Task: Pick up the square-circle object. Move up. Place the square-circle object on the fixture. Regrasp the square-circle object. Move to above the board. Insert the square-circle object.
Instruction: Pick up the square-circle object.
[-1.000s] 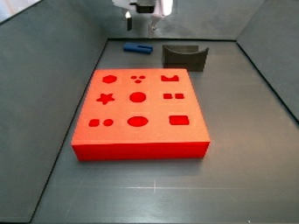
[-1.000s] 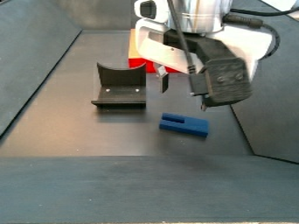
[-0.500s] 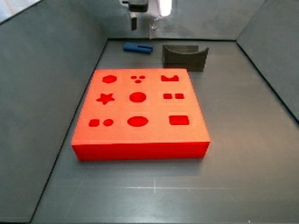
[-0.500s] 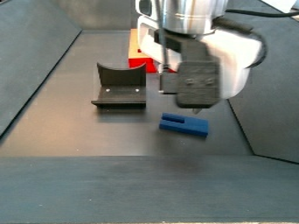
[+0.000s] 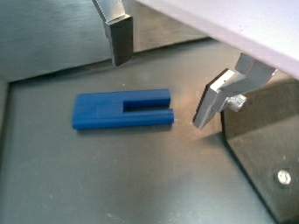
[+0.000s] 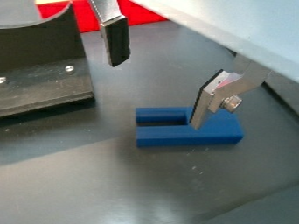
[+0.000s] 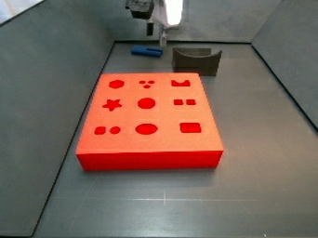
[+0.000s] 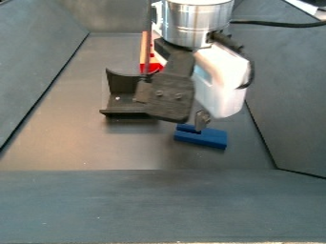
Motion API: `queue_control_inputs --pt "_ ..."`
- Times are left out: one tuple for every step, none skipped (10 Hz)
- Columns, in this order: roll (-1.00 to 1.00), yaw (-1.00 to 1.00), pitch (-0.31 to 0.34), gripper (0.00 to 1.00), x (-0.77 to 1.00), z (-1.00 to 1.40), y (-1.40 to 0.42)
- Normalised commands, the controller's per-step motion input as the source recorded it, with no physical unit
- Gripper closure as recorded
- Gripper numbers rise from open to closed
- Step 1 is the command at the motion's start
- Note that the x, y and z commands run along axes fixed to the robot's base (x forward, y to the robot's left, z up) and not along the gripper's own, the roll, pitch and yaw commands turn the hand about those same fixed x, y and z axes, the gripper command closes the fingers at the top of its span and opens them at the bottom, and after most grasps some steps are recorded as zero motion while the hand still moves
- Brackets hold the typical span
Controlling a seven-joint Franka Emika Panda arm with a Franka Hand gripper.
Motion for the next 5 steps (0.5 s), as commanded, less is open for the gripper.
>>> queue_control_inputs --pt "-0.14 -0.83 -0.051 0.0 0.0 -0.25 0.0" --pt "-0.15 -0.89 -0.083 0.0 0.0 -0.26 0.0" --pt "-0.23 -0.85 -0.22 0.0 0.0 -0.15 -0.04" --pt "-0.27 -0.47 -0.331 0.0 -0.25 -0.23 0.12" --pt "-0.3 -0.33 -0.383 0.0 -0.29 -0.18 0.23"
